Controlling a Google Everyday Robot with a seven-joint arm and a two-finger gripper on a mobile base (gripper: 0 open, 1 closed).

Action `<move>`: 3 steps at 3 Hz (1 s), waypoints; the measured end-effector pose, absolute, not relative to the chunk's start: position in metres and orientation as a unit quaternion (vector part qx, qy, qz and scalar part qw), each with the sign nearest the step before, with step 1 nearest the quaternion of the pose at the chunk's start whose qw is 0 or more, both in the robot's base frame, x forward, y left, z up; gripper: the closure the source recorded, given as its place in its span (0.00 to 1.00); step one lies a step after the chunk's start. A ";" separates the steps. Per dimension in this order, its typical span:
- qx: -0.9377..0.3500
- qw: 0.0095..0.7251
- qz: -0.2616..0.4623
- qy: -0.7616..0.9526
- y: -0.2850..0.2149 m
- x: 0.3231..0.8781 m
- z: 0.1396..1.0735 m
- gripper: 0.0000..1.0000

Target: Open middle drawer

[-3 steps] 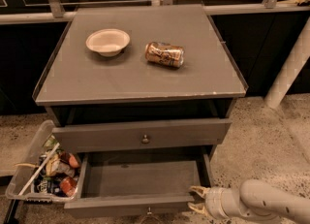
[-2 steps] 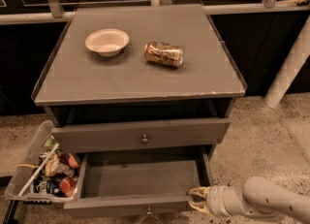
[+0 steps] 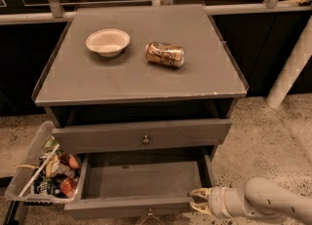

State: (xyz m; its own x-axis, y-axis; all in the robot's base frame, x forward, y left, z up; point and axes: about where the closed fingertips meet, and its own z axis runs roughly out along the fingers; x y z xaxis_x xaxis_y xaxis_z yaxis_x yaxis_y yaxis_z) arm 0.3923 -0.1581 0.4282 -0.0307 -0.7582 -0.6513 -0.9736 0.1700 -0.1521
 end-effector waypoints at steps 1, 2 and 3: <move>-0.621 0.315 0.171 0.697 -0.158 0.392 0.428 0.36; -0.621 0.315 0.171 0.697 -0.158 0.392 0.428 0.13; -0.621 0.315 0.171 0.697 -0.158 0.392 0.428 0.00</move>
Offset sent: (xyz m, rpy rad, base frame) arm 0.0000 0.0000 0.0000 0.0000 0.0000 0.0000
